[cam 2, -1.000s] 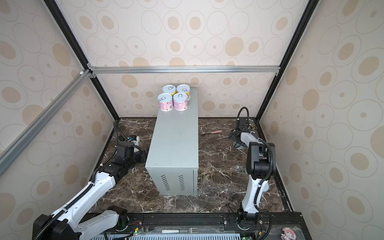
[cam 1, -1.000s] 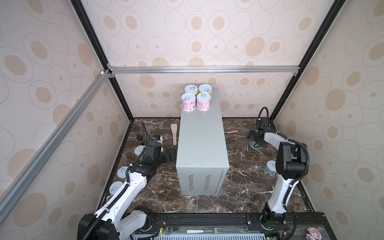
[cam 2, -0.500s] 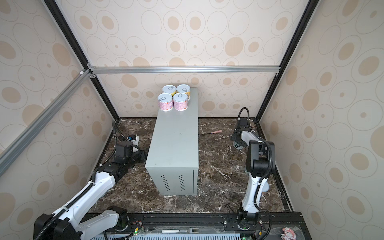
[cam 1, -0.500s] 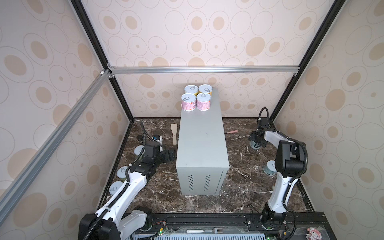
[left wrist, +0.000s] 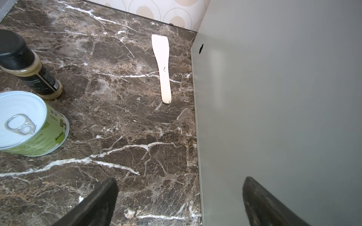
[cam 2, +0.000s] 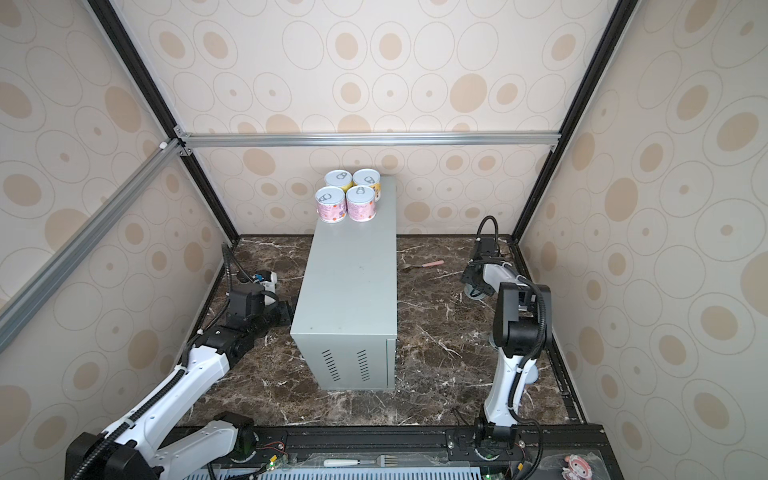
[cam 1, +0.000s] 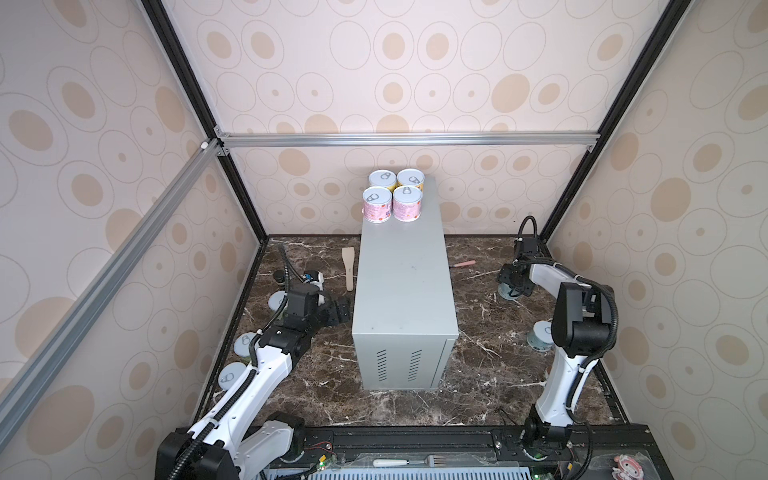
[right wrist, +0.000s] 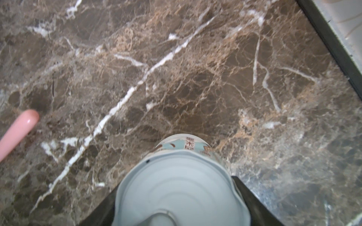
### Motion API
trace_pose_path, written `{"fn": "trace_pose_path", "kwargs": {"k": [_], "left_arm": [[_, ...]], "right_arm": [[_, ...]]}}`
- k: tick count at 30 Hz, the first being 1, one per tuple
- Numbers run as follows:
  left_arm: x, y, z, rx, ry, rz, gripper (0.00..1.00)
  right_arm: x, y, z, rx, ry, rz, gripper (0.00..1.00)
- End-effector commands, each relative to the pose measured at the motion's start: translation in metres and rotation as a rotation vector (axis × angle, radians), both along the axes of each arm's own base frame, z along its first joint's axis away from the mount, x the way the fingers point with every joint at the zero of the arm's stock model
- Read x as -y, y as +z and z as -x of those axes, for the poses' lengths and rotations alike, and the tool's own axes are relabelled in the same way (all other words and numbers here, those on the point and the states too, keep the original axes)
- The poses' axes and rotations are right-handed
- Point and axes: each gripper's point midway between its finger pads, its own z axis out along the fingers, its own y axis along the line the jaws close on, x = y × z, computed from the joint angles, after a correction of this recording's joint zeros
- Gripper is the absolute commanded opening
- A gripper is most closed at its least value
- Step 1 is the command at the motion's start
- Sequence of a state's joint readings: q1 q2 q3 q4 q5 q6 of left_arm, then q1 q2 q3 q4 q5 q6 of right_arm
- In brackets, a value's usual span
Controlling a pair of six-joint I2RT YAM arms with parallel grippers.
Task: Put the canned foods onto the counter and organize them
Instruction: 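Lift the light blue can with the right gripper toward the cabinet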
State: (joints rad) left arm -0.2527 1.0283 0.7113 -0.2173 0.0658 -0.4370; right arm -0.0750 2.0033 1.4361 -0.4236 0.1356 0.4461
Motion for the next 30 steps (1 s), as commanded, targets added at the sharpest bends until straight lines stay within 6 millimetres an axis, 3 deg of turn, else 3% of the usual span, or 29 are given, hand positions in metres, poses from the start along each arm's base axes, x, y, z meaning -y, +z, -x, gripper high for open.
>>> {"fn": "trace_pose_path", "kwargs": {"k": [1,15,21,30], "left_arm": [[-0.004,0.011,-0.001,0.042,0.008,0.002,0.99],[-0.005,0.02,0.004,0.078,0.006,0.018,0.99],[-0.009,0.03,0.008,0.111,0.029,0.022,0.99],[-0.006,0.05,0.01,0.156,0.021,0.063,0.99]], "right_arm": [[-0.013,0.025,0.01,0.025,0.041,-0.001,0.6],[-0.064,0.086,0.042,0.081,0.191,0.015,0.56],[-0.087,0.129,0.058,0.133,0.273,-0.002,0.56],[-0.105,0.208,0.093,0.248,0.356,0.0,0.56]]}}
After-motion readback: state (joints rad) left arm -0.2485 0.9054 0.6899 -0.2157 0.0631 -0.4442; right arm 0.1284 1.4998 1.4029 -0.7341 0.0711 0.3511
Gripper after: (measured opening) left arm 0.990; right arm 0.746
